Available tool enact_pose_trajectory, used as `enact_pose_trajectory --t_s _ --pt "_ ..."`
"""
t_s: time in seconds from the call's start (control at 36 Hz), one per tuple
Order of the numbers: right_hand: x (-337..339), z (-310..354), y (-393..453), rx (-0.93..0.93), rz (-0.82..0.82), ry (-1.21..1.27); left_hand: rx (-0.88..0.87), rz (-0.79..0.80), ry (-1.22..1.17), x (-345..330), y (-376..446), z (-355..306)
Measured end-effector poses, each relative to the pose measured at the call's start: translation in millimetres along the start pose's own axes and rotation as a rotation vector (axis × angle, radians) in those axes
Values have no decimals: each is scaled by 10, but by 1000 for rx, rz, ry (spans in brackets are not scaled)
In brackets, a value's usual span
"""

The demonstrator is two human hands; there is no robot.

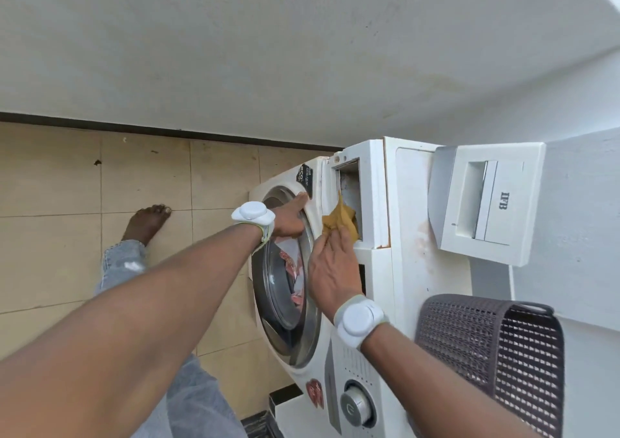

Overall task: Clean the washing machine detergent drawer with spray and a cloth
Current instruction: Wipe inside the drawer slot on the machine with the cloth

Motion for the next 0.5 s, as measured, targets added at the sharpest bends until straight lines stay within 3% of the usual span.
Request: enact_pose_trajectory --t_s 0.25,0.5 --pt "-343 13 214 -151 -70 267 -73 -62 -77 22 -108 -123" --pt "50 -325 1191 -126 -144 296 -113 -58 -141 83 -158 -218"
Point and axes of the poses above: each hand's wrist, its own y-axis towards the middle knuckle, its own x-axis out of the back of the hand, z = x × y, the point moved 10 cm from there along y, towards the middle knuckle, and after that the axes turned 2 degrees about y, right-handed, at the moved point
